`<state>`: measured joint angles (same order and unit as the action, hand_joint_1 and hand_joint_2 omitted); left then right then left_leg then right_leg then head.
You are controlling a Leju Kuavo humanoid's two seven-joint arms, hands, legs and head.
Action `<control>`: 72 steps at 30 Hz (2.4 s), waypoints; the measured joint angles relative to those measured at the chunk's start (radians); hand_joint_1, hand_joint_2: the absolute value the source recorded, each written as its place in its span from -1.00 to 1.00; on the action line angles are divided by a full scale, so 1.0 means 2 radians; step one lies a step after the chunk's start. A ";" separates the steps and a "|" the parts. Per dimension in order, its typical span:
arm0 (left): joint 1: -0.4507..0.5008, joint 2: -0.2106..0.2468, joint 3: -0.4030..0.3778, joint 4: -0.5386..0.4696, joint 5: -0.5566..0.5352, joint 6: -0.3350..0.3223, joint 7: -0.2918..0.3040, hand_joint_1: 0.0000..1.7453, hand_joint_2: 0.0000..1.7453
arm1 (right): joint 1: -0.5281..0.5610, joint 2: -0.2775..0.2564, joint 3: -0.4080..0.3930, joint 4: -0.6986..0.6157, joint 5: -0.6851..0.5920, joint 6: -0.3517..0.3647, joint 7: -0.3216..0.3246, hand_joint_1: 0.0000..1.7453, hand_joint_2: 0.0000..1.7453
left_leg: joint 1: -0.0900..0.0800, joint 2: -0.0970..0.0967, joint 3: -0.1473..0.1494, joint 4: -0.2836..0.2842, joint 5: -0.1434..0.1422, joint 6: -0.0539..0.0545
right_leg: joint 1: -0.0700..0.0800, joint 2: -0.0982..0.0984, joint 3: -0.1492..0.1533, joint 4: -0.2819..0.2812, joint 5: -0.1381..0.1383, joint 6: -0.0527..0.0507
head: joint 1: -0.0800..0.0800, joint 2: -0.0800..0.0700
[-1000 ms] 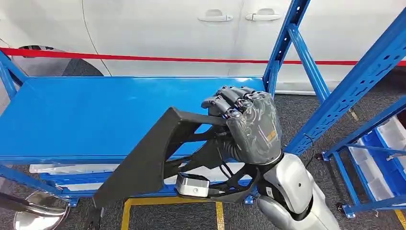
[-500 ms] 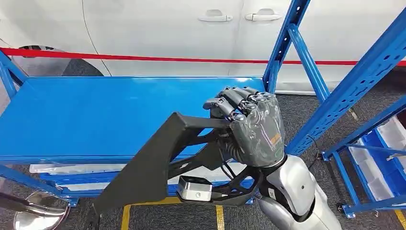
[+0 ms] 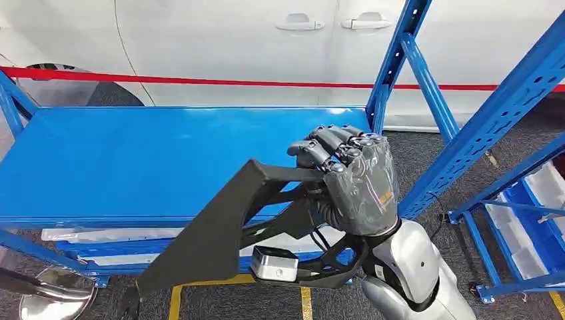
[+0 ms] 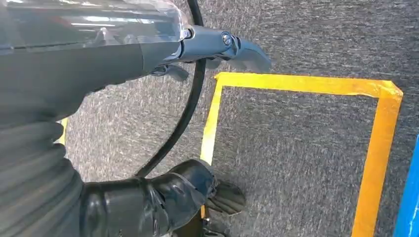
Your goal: Take the parts from the cabinet and place them on the table.
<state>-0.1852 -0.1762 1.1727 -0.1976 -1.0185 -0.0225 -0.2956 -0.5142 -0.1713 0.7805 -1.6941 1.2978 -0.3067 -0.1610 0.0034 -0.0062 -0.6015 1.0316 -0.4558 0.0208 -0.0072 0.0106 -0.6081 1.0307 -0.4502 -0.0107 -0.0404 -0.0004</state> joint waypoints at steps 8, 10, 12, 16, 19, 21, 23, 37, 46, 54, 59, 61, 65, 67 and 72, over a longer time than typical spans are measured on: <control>0.000 0.000 0.000 0.000 -0.001 0.004 0.001 -1.00 1.00 | 0.003 -0.001 0.000 0.000 0.000 0.000 0.002 1.00 1.00 | -0.005 0.000 -0.001 0.002 0.002 0.010 | -0.006 0.000 0.001 -0.002 0.004 0.012 | 0.000 0.000; 0.000 0.000 -0.001 0.000 -0.001 0.004 0.002 -1.00 1.00 | 0.004 -0.002 0.000 0.000 0.000 0.000 0.002 1.00 1.00 | 0.000 0.003 0.004 -0.010 0.010 0.017 | -0.004 0.000 -0.002 0.008 -0.011 0.014 | 0.000 0.000; 0.000 0.000 -0.001 0.000 -0.001 0.005 0.002 -1.00 1.00 | 0.004 -0.003 0.000 0.000 0.000 -0.001 0.002 1.00 1.00 | -0.001 0.003 0.002 -0.010 0.011 0.020 | -0.003 -0.002 -0.026 0.070 -0.054 0.013 | 0.001 0.000; 0.001 0.000 -0.001 0.000 -0.001 0.006 0.002 -1.00 1.00 | 0.009 -0.006 0.000 0.003 0.000 -0.001 0.003 1.00 1.00 | -0.002 0.003 -0.005 -0.003 0.011 0.020 | -0.004 -0.002 -0.051 0.144 -0.071 0.013 | 0.001 0.000; 0.001 0.000 -0.001 0.000 -0.001 0.006 0.003 -1.00 1.00 | 0.008 -0.006 0.000 0.003 0.000 -0.001 0.003 1.00 1.00 | -0.003 0.002 -0.007 0.002 0.011 0.019 | -0.002 -0.002 0.020 0.019 -0.020 0.005 | 0.001 0.000; 0.001 -0.002 -0.002 0.000 -0.001 0.006 0.003 -1.00 1.00 | 0.008 -0.007 0.000 0.003 0.000 -0.002 0.003 1.00 1.00 | -0.003 0.001 -0.010 0.001 0.015 0.012 | 0.003 -0.002 0.023 0.009 -0.019 0.001 | 0.000 0.000; 0.001 -0.002 -0.002 0.000 -0.001 0.006 0.003 -1.00 1.00 | 0.007 -0.007 0.000 0.003 0.000 -0.002 0.004 1.00 1.00 | -0.001 0.001 -0.011 0.000 0.020 0.005 | 0.005 -0.002 0.021 0.006 -0.017 -0.001 | 0.001 0.000; 0.001 -0.001 -0.002 0.000 -0.001 0.008 0.005 -1.00 1.00 | 0.009 -0.008 0.000 0.003 0.000 -0.003 0.005 1.00 1.00 | 0.012 -0.004 0.042 0.001 -0.035 -0.022 | -0.011 -0.009 -0.035 0.010 0.033 0.014 | -0.002 0.000; 0.002 0.000 -0.002 0.000 0.000 0.011 0.003 -1.00 1.00 | 0.022 -0.009 0.000 0.007 -0.003 -0.007 0.004 1.00 1.00 | 0.000 0.002 -0.003 0.002 0.004 0.014 | -0.007 -0.007 -0.074 0.161 -0.070 0.019 | -0.002 0.000; 0.003 0.001 -0.002 0.000 0.000 0.014 0.003 -1.00 1.00 | 0.026 -0.011 -0.002 0.010 -0.003 -0.013 0.005 1.00 1.00 | -0.004 0.002 -0.024 -0.003 0.037 0.005 | 0.021 -0.005 0.045 -0.005 -0.030 -0.022 | -0.002 0.000; 0.005 0.002 -0.002 0.000 0.000 0.013 0.004 -1.00 1.00 | 0.030 -0.011 -0.002 0.010 -0.003 -0.015 0.005 1.00 1.00 | 0.001 0.001 -0.050 0.076 -0.052 -0.012 | 0.007 -0.011 0.026 -0.025 0.006 -0.022 | -0.003 0.000; 0.005 0.003 -0.002 0.000 0.000 0.014 0.004 -1.00 1.00 | 0.033 -0.011 -0.002 0.010 -0.003 -0.016 0.005 1.00 1.00 | 0.006 0.001 -0.059 0.135 -0.068 -0.021 | 0.004 -0.012 0.008 -0.021 0.017 -0.018 | -0.003 0.000; 0.004 0.005 -0.003 0.000 0.000 0.014 0.005 -1.00 1.00 | 0.036 -0.011 -0.002 0.011 -0.003 -0.017 0.005 1.00 1.00 | 0.019 0.002 0.018 0.054 -0.008 -0.038 | -0.009 -0.013 -0.030 0.000 0.031 -0.001 | -0.003 0.000; 0.003 0.005 -0.004 0.000 -0.001 0.013 0.004 -1.00 1.00 | 0.036 -0.011 -0.004 0.011 -0.003 -0.018 0.005 1.00 1.00 | 0.013 -0.002 0.050 0.000 -0.041 -0.031 | -0.008 -0.013 -0.042 0.013 0.035 0.005 | -0.004 0.000; 0.004 0.005 -0.004 0.000 -0.001 0.013 0.005 -1.00 1.00 | 0.040 -0.013 -0.005 0.013 -0.003 -0.018 0.006 1.00 1.00 | 0.013 0.004 0.026 0.005 -0.021 0.000 | -0.009 -0.010 -0.051 0.020 0.020 0.019 | -0.003 0.000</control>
<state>-0.1768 -0.1663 1.1646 -0.1980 -1.0201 0.0031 -0.2857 -0.4338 -0.1976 0.7710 -1.6690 1.2921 -0.3429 -0.1495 0.0291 0.0019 -0.5501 1.0410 -0.4978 0.0215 -0.0253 -0.0104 -0.7103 1.0704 -0.4097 0.0265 -0.0469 -0.0004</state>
